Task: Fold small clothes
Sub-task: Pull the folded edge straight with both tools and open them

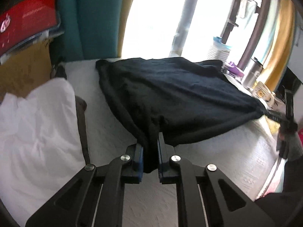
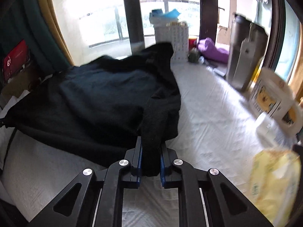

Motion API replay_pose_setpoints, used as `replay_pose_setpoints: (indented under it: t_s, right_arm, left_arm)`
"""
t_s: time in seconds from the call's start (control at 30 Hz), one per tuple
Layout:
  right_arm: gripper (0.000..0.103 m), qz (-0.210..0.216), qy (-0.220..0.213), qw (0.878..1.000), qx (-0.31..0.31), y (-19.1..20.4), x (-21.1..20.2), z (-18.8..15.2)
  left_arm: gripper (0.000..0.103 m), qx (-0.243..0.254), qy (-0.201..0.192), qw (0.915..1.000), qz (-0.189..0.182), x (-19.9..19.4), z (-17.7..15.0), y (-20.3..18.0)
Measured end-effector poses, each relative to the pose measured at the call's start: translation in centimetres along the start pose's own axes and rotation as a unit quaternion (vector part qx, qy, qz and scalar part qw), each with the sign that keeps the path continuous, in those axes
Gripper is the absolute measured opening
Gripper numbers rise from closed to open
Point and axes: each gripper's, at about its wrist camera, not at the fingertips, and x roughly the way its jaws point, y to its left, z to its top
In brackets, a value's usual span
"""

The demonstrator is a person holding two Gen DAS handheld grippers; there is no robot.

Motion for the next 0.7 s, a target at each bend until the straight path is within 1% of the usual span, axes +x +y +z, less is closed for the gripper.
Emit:
replay_pose_setpoints:
  t_s: [0.13, 0.17, 0.2, 0.23, 0.3, 0.33, 0.37, 0.47, 0.53, 0.57, 0.6, 0.67, 0.7]
  right_arm:
    - [0.014, -0.01, -0.002, 1.0, -0.009, -0.4, -1.6, -0.1]
    - [0.014, -0.01, 0.003, 1.0, -0.007, -0.6, -1.7, -0.4]
    - [0.014, -0.01, 0.008, 1.0, -0.006, -0.7, -1.7, -0.8]
    - [0.014, -0.013, 0.015, 1.0, -0.003, -0.9, -1.6, -1.4]
    - [0.014, -0.009, 0.032, 0.999, 0.005, -1.4, -0.7, -2.6]
    - [0.014, -0.008, 0.039, 0.999, 0.011, -1.6, -0.3, -3.1]
    - [0.014, -0.005, 0.045, 0.999, 0.015, -1.7, 0.0, -3.6]
    - [0.014, -0.006, 0.039, 0.999, 0.028, -2.0, 0.2, -3.8]
    - [0.014, -0.007, 0.038, 0.999, 0.03, -2.0, 0.1, -3.6]
    - [0.017, -0.006, 0.037, 0.999, 0.031, -1.9, 0.0, -3.6]
    - [0.026, -0.011, 0.034, 0.999, 0.031, -1.8, -0.2, -3.7]
    - [0.061, -0.029, 0.03, 0.999, 0.027, -1.7, -0.5, -3.9]
    - [0.099, -0.027, 0.026, 0.999, 0.027, -1.7, -0.8, -4.1]
  left_arm:
    - [0.01, 0.006, 0.028, 0.9995, -0.01, -0.1, -1.3, -0.5]
    - [0.01, 0.009, 0.04, 0.9991, -0.009, 0.1, -2.0, -0.5]
    - [0.008, 0.009, 0.047, 0.9989, -0.004, 0.2, -2.6, -0.5]
    - [0.008, 0.004, 0.058, 0.9982, 0.009, 0.5, -3.5, 0.0]
    - [0.007, -0.019, 0.077, 0.9968, 0.009, 1.0, -4.8, 1.2]
    - [0.006, -0.029, 0.086, 0.9958, 0.016, 1.2, -5.4, 2.0]
    - [0.006, -0.032, 0.087, 0.9954, 0.021, 1.2, -5.6, 2.2]
    - [0.006, -0.044, 0.085, 0.994, 0.052, 0.4, -5.7, 3.7]
    - [0.006, -0.058, 0.07, 0.9942, 0.059, -0.6, -5.3, 4.6]
    - [0.006, -0.063, 0.062, 0.9946, 0.055, -0.9, -5.1, 4.8]
    - [0.006, -0.066, 0.055, 0.995, 0.052, -1.3, -4.9, 4.8]
    - [0.006, -0.058, 0.046, 0.9958, 0.054, -1.6, -4.3, 4.3]
    - [0.006, -0.053, 0.044, 0.9959, 0.058, -1.6, -4.1, 3.8]
